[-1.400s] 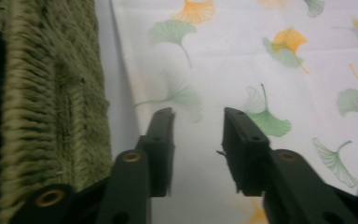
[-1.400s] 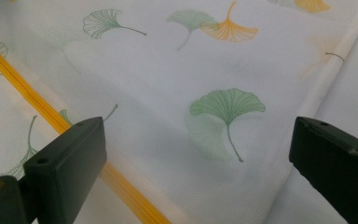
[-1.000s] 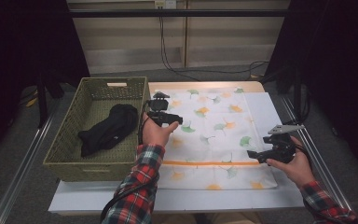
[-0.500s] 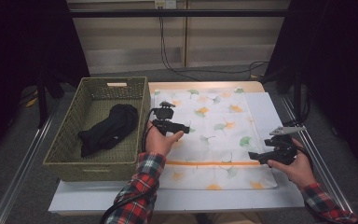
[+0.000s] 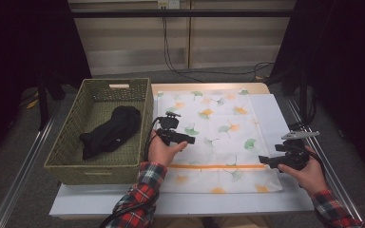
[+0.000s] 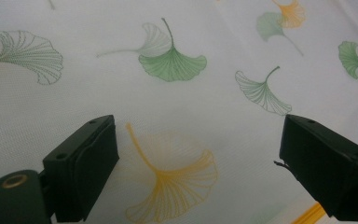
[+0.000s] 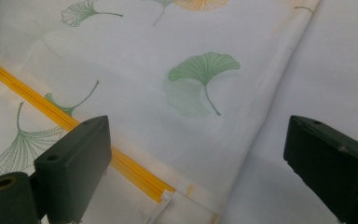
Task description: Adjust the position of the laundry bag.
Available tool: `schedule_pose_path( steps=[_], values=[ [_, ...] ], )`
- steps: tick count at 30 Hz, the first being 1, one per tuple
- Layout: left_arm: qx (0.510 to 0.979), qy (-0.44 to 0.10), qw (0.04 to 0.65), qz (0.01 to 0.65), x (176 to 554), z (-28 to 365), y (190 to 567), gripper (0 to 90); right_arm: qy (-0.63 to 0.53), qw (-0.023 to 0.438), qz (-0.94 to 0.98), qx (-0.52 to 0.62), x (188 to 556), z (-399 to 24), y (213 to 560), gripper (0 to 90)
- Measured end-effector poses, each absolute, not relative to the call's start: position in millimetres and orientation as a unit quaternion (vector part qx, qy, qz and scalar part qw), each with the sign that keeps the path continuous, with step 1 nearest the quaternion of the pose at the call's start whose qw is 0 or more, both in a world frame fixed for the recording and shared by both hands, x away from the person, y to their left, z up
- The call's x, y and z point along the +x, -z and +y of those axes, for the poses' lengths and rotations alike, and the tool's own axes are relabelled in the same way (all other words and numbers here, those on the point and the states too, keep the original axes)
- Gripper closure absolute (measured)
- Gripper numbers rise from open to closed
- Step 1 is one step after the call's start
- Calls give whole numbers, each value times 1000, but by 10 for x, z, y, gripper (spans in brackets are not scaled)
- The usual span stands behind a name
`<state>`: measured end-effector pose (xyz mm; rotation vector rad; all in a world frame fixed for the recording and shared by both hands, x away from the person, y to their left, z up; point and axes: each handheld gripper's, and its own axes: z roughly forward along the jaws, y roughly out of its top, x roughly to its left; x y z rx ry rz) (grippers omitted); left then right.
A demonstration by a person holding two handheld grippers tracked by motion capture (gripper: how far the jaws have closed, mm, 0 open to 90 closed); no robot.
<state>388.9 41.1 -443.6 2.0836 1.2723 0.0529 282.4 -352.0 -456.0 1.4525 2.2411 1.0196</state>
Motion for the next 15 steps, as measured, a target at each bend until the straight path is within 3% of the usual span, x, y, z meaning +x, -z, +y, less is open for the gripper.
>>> schedule_pose_path(
  steps=[15],
  values=[
    [818,-20,337,466,3818,386,4532,98,-339,136,778,512,2720,-3653,4588,148]
  ],
)
